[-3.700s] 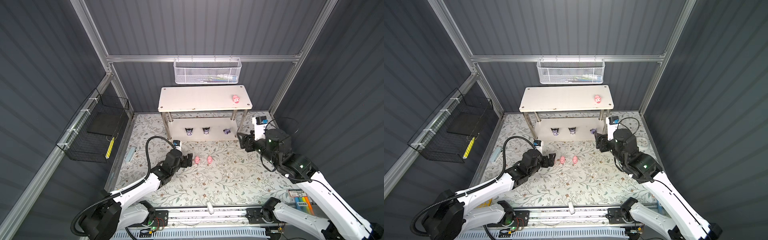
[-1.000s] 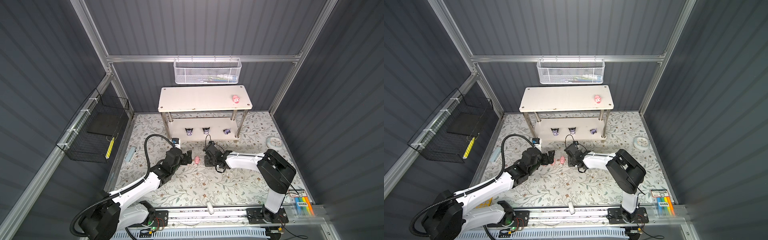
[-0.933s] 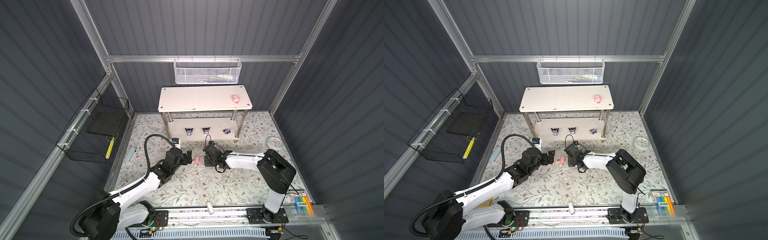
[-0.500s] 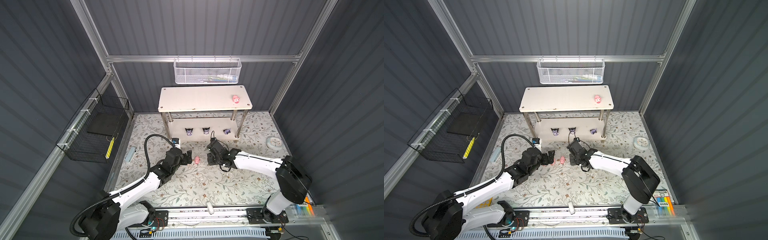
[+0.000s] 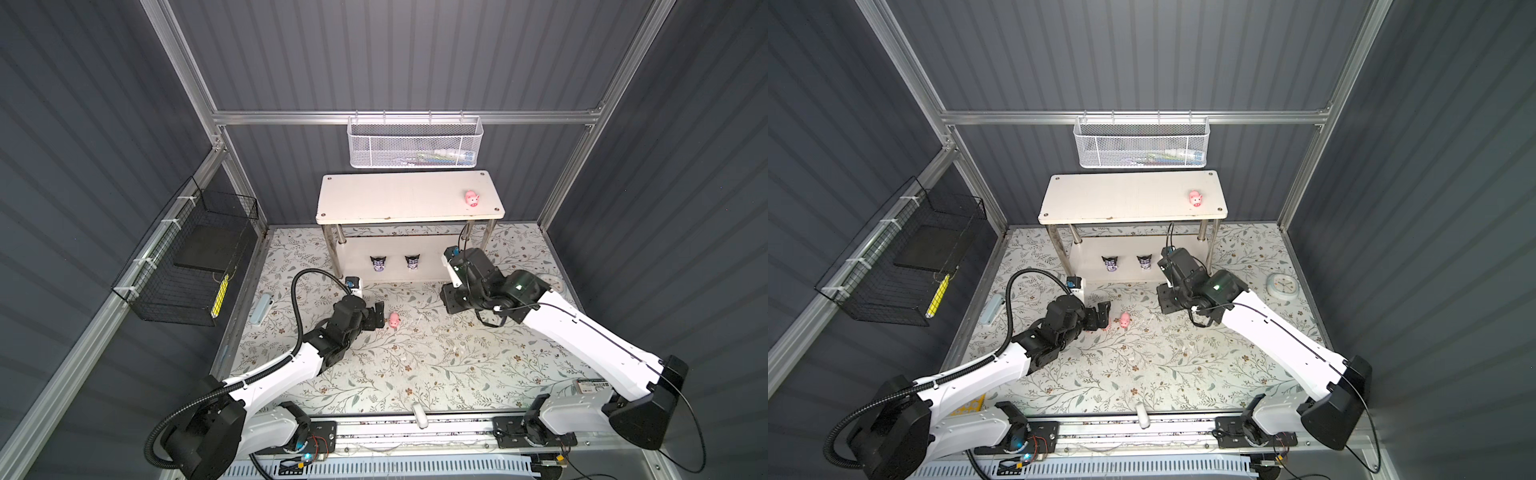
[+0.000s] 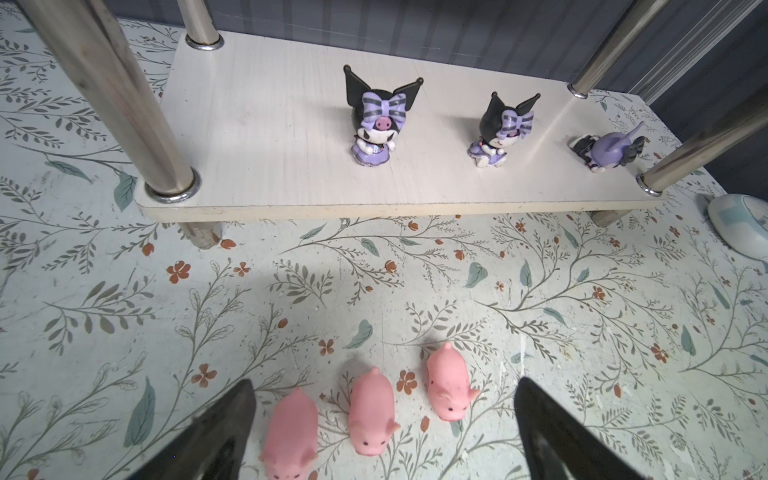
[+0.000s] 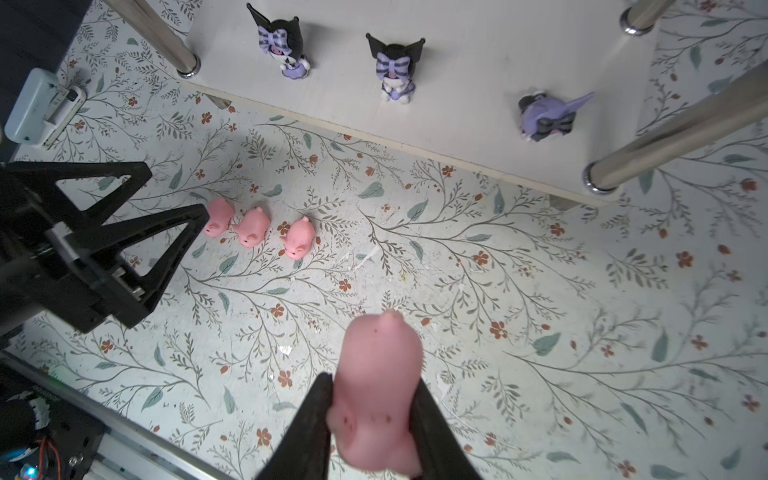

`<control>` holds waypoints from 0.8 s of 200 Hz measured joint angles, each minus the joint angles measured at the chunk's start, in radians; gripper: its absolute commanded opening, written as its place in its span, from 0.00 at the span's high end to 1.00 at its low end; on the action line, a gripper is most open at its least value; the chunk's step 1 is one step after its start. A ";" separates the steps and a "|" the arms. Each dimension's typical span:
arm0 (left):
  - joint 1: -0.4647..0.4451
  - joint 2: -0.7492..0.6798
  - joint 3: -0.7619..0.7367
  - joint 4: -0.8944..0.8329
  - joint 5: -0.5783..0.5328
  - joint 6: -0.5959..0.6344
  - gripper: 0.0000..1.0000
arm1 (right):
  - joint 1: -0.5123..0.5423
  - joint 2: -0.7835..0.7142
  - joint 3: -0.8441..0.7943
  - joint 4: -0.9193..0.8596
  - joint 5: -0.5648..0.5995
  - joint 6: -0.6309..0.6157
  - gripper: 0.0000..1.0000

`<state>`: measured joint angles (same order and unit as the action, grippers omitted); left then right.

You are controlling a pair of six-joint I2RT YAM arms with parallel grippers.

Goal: Place and organize the plastic toys onto the shelf
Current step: 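Carry the pink pig up to the shelf top beside the first pig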

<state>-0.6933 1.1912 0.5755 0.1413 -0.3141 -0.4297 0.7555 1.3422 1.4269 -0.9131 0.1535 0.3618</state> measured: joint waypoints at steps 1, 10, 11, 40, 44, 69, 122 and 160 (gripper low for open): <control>0.000 0.000 0.000 0.000 0.000 0.000 0.03 | 0.000 0.000 0.004 -0.004 0.001 -0.002 0.69; 0.000 0.003 0.000 0.005 0.001 0.001 0.03 | -0.002 0.005 0.058 -0.050 0.006 -0.013 0.69; 0.000 0.003 0.000 0.006 0.001 0.002 0.03 | -0.002 0.006 0.068 -0.057 0.007 -0.015 0.69; 0.000 0.014 0.000 0.018 0.004 0.004 0.03 | -0.015 0.032 0.242 -0.176 0.034 -0.054 0.69; 0.000 0.014 0.000 0.019 0.005 0.004 0.03 | -0.019 0.037 0.266 -0.189 0.037 -0.058 0.69; 0.001 0.019 0.000 0.022 0.017 0.007 0.03 | -0.046 0.082 0.401 -0.250 0.057 -0.085 0.69; 0.003 0.023 0.000 0.034 0.039 0.007 0.03 | -0.080 0.201 0.637 -0.288 0.081 -0.132 0.69; 0.008 0.023 0.000 0.040 0.050 0.006 0.03 | -0.119 0.264 0.712 -0.267 0.082 -0.169 0.70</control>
<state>-0.6857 1.2144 0.5751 0.1814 -0.2638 -0.4232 0.6369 1.6066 2.1387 -1.1805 0.2352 0.1925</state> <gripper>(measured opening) 0.969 0.304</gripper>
